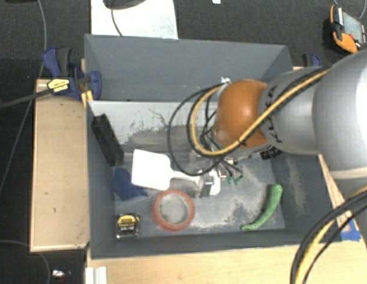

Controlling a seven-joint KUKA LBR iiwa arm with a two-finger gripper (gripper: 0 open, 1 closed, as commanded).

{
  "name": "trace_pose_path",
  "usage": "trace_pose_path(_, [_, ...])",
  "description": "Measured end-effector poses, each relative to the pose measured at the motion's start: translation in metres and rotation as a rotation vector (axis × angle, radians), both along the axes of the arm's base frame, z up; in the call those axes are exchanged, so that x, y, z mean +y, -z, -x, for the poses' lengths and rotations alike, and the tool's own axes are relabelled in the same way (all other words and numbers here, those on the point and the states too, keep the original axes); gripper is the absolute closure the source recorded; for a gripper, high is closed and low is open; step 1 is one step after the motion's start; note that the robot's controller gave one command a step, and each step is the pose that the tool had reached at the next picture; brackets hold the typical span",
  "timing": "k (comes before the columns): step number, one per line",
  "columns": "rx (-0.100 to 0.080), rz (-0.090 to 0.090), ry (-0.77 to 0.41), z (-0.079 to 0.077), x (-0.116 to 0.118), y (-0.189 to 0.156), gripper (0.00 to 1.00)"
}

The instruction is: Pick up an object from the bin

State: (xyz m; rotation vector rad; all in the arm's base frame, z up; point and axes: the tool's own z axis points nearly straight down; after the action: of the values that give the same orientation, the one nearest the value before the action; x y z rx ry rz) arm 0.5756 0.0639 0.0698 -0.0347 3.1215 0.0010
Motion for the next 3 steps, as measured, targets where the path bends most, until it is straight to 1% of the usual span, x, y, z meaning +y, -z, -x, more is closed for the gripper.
trace_pose_path(1, [0.022,-0.001,0.011,0.014,0.0091,-0.0008,1.0])
trace_pose_path(3, [0.021,-0.001,0.011,0.0139,0.009,-0.0028,1.0])
